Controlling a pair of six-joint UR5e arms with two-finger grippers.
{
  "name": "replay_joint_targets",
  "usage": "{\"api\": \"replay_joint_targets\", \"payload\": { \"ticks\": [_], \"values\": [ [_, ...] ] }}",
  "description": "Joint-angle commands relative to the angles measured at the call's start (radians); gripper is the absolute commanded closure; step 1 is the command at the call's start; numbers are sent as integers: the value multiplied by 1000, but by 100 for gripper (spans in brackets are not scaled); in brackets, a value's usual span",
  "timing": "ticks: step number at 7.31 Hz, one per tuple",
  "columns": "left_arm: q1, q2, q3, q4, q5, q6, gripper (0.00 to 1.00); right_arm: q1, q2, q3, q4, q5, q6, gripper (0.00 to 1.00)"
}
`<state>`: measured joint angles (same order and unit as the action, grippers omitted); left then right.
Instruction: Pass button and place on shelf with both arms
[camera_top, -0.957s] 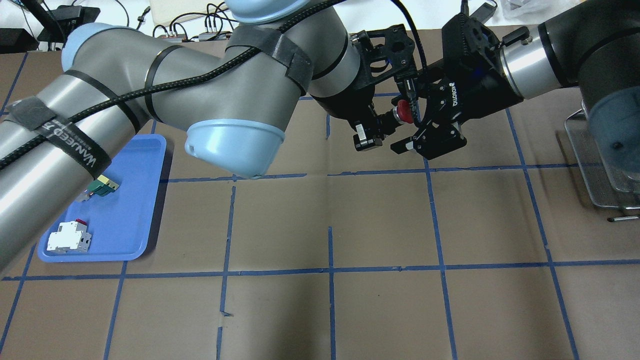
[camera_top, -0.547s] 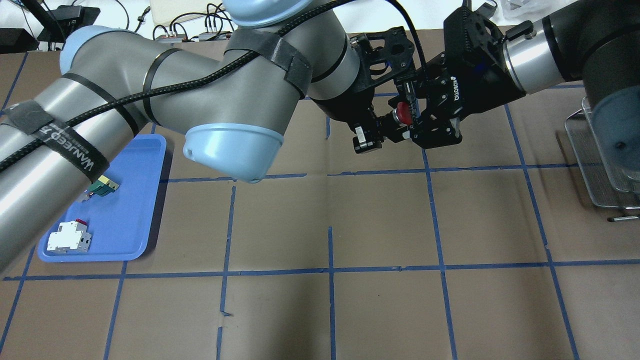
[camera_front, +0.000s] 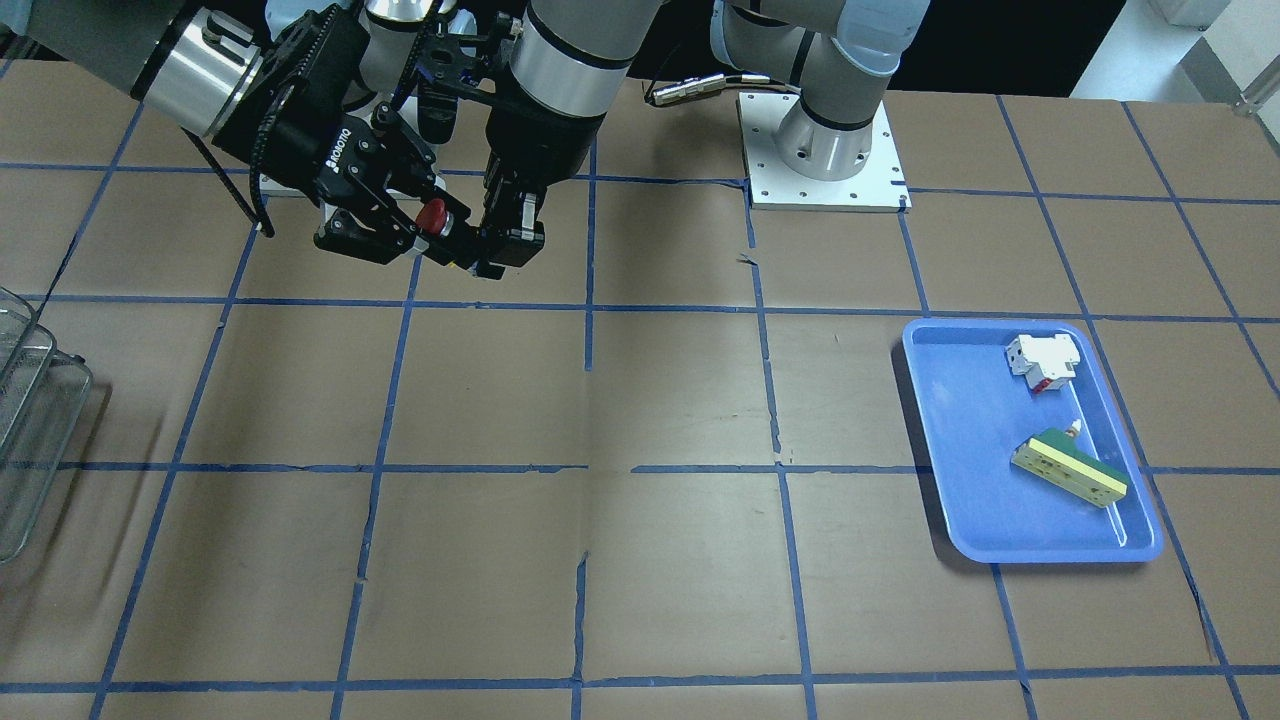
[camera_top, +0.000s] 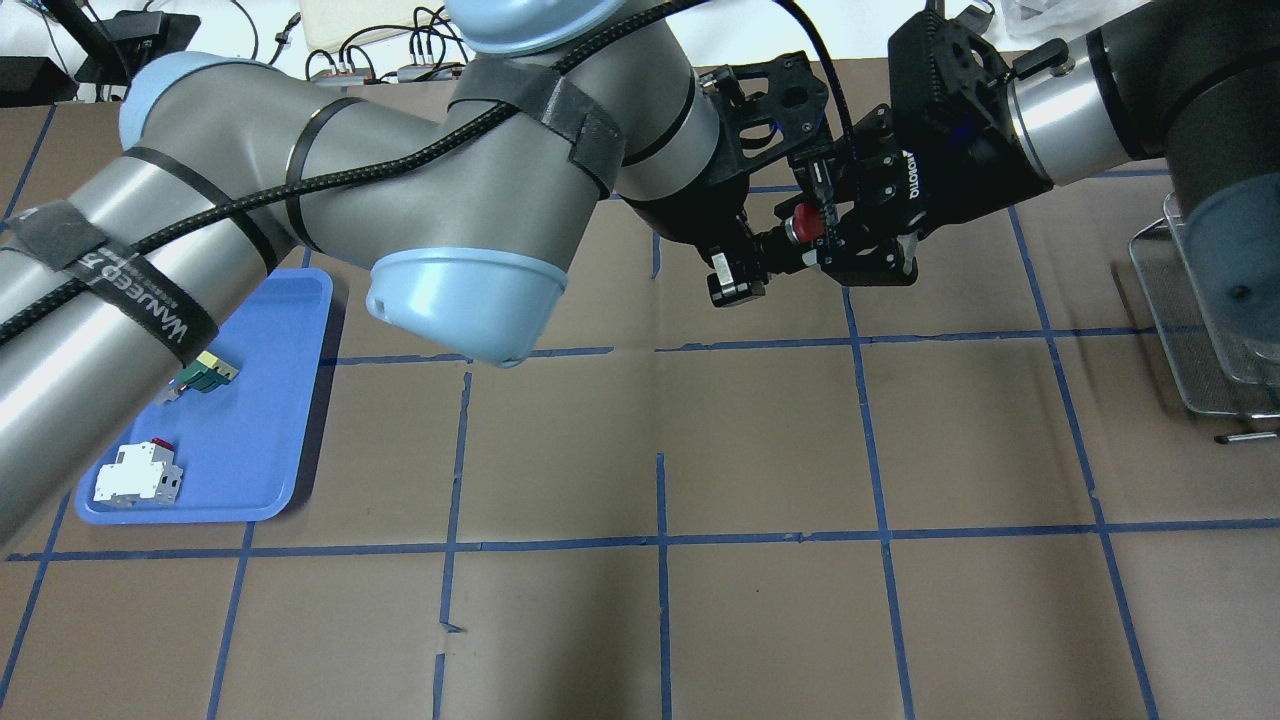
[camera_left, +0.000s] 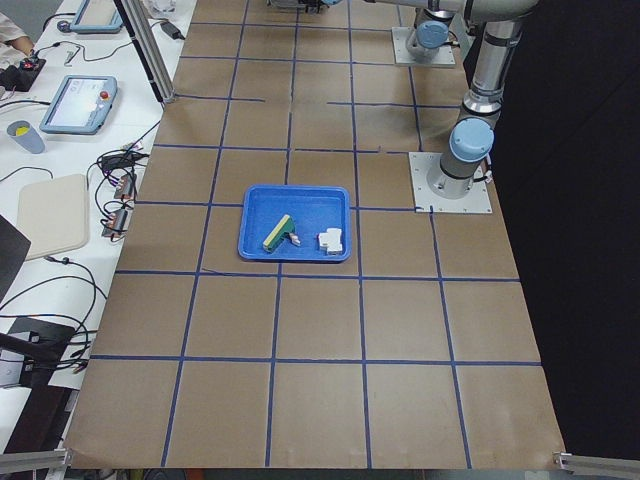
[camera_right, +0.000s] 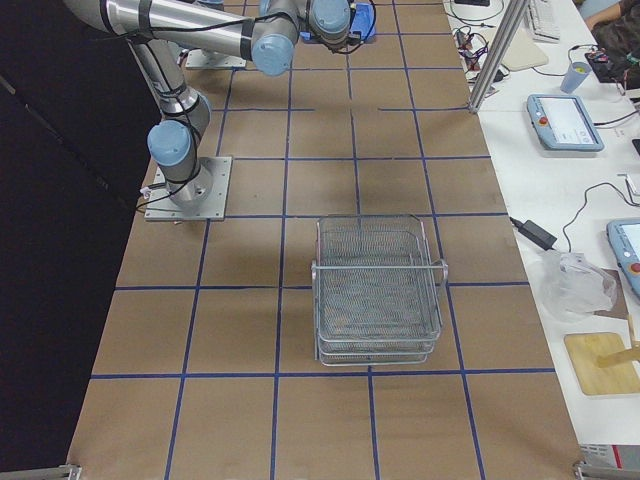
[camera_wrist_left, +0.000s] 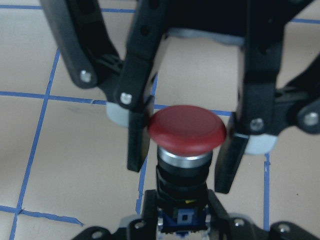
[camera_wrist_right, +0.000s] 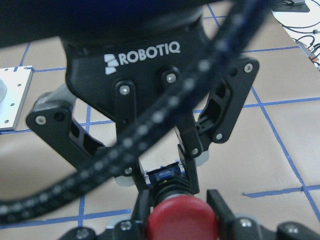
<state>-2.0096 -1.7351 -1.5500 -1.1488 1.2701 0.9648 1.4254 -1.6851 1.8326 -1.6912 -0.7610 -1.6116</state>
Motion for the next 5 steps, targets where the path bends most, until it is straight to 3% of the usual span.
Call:
{"api": "replay_joint_targets", "payload": {
  "ticks": [1, 2, 3, 4, 5],
  "values": [
    [0, -1, 7, 0, 0, -9, 100, 0, -1, -3, -1, -9, 1, 100],
    [0, -3, 7, 0, 2, -15, 100, 0, -1, -3, -1, -11, 1, 100],
    [0, -3, 8, 0, 3, -18, 92, 0, -1, -4, -1, -9, 1, 100],
    [0, -4, 10, 0, 11, -18, 1, 0, -1, -6, -1, -11, 1, 100],
    [0, -4, 8, -2, 12, -17, 0, 0, 1, -6, -1, -11, 1, 100]
  ]
}}
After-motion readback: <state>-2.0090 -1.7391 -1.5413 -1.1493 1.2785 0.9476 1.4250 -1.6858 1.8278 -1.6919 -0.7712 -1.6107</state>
